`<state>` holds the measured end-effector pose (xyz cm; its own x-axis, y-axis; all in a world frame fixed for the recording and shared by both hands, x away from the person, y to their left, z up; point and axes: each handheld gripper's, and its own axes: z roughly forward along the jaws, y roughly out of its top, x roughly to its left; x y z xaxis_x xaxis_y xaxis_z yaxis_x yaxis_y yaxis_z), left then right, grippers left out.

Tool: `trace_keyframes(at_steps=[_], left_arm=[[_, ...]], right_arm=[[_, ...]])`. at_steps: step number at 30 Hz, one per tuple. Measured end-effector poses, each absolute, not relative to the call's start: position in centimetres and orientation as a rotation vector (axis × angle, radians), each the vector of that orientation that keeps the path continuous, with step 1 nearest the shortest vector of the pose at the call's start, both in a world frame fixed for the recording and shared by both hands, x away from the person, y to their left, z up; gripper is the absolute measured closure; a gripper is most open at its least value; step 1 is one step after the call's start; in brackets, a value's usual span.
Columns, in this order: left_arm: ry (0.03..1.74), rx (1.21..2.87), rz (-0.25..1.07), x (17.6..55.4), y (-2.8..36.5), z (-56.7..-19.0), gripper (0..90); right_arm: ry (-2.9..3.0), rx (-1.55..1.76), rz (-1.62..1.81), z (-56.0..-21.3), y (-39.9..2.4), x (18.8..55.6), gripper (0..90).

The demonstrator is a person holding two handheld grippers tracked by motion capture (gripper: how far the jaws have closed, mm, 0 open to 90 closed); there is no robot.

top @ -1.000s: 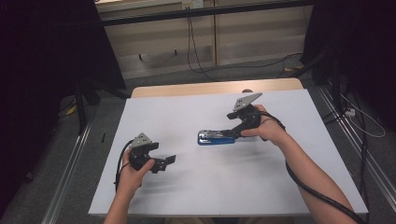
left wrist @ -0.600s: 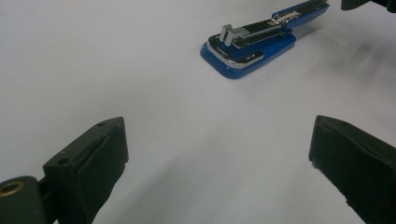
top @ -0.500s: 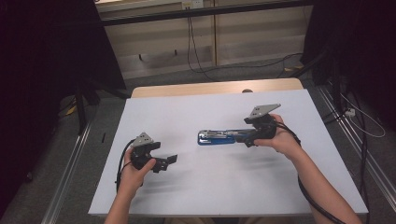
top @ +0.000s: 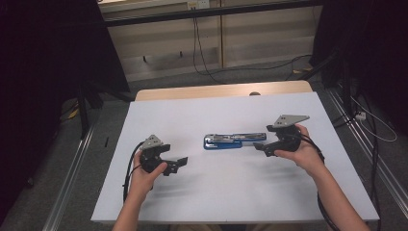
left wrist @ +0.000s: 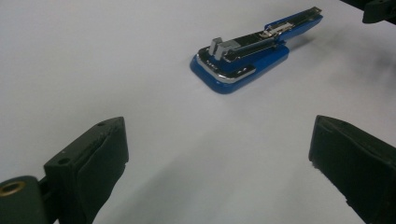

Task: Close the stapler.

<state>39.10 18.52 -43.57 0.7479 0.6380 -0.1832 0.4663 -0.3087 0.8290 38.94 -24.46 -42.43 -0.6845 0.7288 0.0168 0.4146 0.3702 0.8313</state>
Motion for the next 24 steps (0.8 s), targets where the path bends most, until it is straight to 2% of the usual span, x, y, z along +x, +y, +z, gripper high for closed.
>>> trace_keyframes(at_steps=[11, 18, 21, 24], left_arm=[[0.782, 1.97, 0.207, 39.5, 16.1, -43.5, 5.5], [0.748, 2.009, 0.229, 39.9, 14.5, -43.6, 6.1], [0.747, 2.001, 0.239, 40.3, 14.1, -43.7, 11.0], [0.748, 1.997, 0.245, 40.7, 13.6, -44.0, 21.4]], right_arm=[[2.255, 1.053, 1.152, -43.0, -25.8, 37.7, 13.2], [2.231, 1.087, 1.145, -43.2, -26.7, 37.5, 18.3], [2.23, 1.093, 1.137, -43.5, -26.8, 37.6, 21.7], [2.23, 1.096, 1.123, -43.8, -26.8, 37.7, 21.9]])
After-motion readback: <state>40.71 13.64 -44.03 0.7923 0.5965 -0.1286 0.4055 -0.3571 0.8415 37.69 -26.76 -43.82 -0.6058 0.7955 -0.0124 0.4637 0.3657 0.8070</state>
